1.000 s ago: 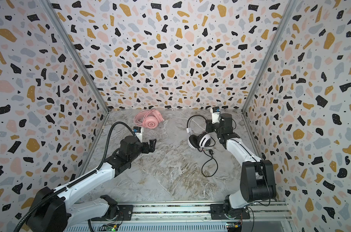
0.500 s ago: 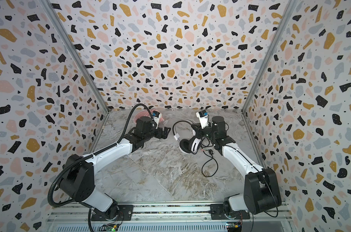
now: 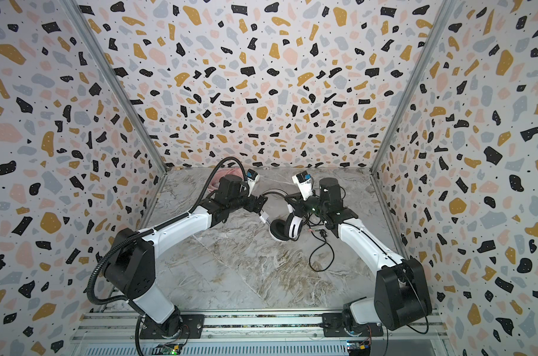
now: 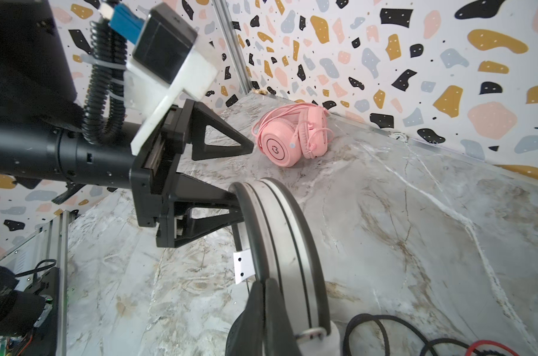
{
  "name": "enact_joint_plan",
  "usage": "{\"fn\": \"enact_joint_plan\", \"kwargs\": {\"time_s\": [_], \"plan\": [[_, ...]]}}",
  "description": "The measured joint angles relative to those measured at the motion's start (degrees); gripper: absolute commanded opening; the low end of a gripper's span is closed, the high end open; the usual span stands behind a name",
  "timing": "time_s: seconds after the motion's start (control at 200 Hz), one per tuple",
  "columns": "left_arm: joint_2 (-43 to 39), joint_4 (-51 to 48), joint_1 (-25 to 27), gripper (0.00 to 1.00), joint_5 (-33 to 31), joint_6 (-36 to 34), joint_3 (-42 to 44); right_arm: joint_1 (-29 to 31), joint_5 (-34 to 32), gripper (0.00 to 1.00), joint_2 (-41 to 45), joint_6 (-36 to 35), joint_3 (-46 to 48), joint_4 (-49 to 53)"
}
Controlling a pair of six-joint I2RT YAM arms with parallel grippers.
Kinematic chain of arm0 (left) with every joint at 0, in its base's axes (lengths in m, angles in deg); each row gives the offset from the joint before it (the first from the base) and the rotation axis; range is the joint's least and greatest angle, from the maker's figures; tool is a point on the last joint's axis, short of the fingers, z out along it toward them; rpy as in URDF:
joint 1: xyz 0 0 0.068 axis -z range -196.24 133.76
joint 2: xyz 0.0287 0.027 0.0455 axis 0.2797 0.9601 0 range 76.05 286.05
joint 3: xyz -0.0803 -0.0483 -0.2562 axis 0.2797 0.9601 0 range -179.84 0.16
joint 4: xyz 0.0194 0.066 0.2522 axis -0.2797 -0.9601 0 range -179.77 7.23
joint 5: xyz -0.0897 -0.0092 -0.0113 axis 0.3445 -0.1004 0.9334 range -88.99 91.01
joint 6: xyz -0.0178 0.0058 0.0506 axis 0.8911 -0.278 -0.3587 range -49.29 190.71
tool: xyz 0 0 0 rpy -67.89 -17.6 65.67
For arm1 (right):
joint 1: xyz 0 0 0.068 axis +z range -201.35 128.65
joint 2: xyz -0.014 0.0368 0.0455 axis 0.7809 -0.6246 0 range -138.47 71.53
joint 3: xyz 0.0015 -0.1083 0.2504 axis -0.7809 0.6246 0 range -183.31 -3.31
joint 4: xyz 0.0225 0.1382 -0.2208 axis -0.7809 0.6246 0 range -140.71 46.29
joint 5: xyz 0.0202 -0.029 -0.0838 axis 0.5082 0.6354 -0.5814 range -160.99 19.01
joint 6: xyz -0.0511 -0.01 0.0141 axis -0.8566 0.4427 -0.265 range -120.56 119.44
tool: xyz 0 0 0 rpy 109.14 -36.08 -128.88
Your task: Wrap the headphones
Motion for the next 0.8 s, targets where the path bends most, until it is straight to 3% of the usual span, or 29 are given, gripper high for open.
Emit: {"fn": "enact_joint_plan", "kwargs": {"time_s": [0.34,0.571,0.686,0.756,0.801], "plan": [[-0.15,-2.12,2.01,0.48,-1.77,-2.86,0.0,1.92,1.38,0.0,-3.8,-0.46,-1.31,1.38],[-0.94,-2.82,2.23,0.35,-1.53,-4.5,0.02,2.05,1.4,0.01,-5.7,-0.17,-1.86,0.7],[-0.96,-3.65,2.29,0.11,-1.44,-6.14,0.02,2.08,1.16,0.01,-5.7,0.07,-1.92,0.07],[-0.94,-5.79,2.64,0.12,-1.14,-7.3,0.04,2.05,1.05,0.01,-5.7,0.11,-2.16,-0.66],[-0.94,-6.64,2.91,0.25,-1.03,-7.56,0.07,2.05,1.11,0.01,-5.7,0.28,-2.25,-1.09]]}}
